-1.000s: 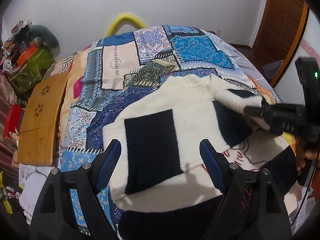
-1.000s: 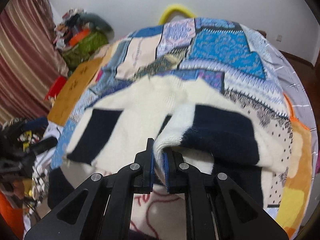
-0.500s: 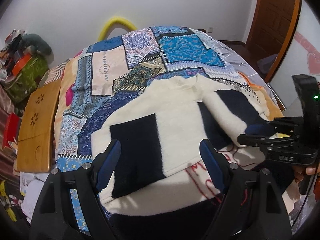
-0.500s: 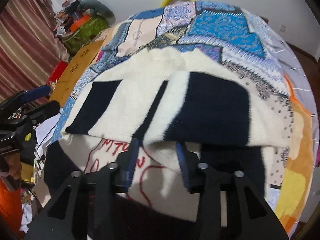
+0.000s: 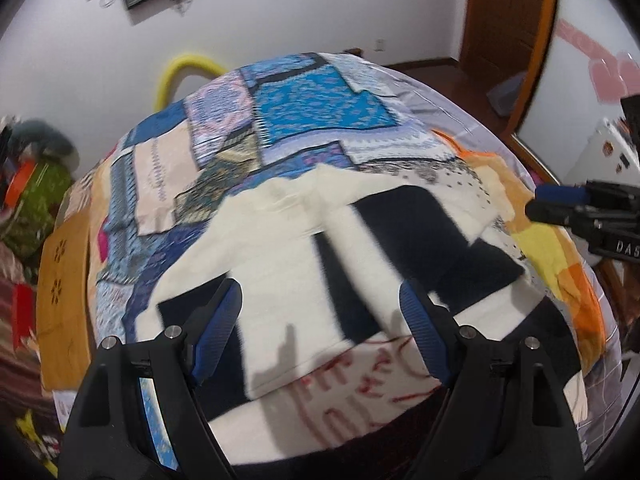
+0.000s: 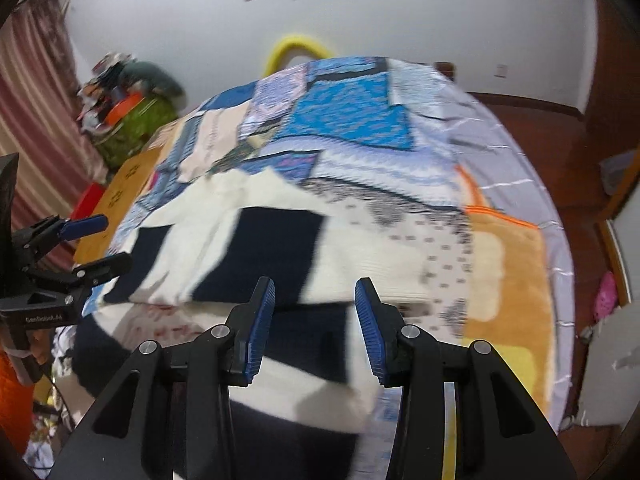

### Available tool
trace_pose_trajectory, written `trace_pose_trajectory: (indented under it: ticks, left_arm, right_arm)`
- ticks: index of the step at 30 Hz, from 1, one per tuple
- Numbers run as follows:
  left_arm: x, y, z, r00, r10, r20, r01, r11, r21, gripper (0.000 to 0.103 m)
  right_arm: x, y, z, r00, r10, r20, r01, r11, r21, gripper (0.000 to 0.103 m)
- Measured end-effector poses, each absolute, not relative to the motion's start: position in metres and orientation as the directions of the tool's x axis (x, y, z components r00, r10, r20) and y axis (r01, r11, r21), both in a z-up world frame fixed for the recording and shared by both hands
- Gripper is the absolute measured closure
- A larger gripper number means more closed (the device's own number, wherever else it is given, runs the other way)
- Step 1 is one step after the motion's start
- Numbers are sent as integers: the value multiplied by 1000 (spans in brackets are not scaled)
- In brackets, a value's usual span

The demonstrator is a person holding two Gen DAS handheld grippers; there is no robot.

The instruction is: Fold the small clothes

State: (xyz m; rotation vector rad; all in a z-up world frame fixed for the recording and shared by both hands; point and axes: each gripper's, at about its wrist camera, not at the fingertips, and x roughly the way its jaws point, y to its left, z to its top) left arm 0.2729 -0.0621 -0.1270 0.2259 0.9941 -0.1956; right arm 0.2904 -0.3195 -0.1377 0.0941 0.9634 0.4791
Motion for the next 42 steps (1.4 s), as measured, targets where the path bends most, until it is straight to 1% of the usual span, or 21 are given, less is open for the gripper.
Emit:
trace_pose_trajectory:
  ticks: [7,13,21,25,26,28,29,31,33,34,35,36,38,42]
  left_arm:
    - [294,-121,-154,451,-83,-889,368,924,101,22]
    - [310,-163,-187,388,-51,-920,433,892,133,22]
    - [321,-192,-219,362,1,-932,468,865,182,22]
    - [325,-197,-227,351,-18,-936,495,852,169,22]
    - [326,-198,-228,349,-22,-937,495,853,164,24]
    - [328,-196,-228,342,-44,-939,489,862,137,34]
    - [329,-196,-229,338,-51,-940,486,864,128,40]
    - [331,-193,-227,339,-70,-938,478,872,107,47]
    - [331,-191,-225,339,-93,-936,476,876,85,65]
    - [331,-190,-223,341,-97,-935,470,879,81,70]
    - [331,-189,-222,343,-99,-934,465,882,77,80]
    - [332,-187,-220,342,-106,-934,458,886,67,86]
    - [333,-182,-216,343,-125,-931,439,897,41,91]
    - [331,-173,-201,384,-148,-911,410,912,24,94]
  right_arm:
    - [292,-359,-159,471,422,-774,-284,904,320,65]
    - [291,-371,-184,436,429,-791,-254,902,349,65]
    - [295,-370,-206,387,439,-811,-266,895,358,65]
    - [296,-368,-213,369,447,-815,-267,891,368,65]
    - [297,-368,-214,366,447,-816,-266,891,368,65]
    - [298,-367,-215,362,448,-817,-263,890,372,65]
    - [299,-367,-216,360,449,-818,-262,890,373,65]
    - [299,-366,-216,360,449,-818,-260,890,374,65]
    - [299,-366,-215,360,450,-817,-262,890,374,65]
    - [299,-365,-215,361,449,-818,-263,890,373,65]
    - [298,-364,-214,362,448,-818,-264,890,371,65]
    - [298,-363,-213,363,446,-818,-267,891,367,65]
    - [297,-362,-211,364,443,-819,-269,892,363,65]
    - [295,-358,-204,373,442,-816,-279,892,356,65]
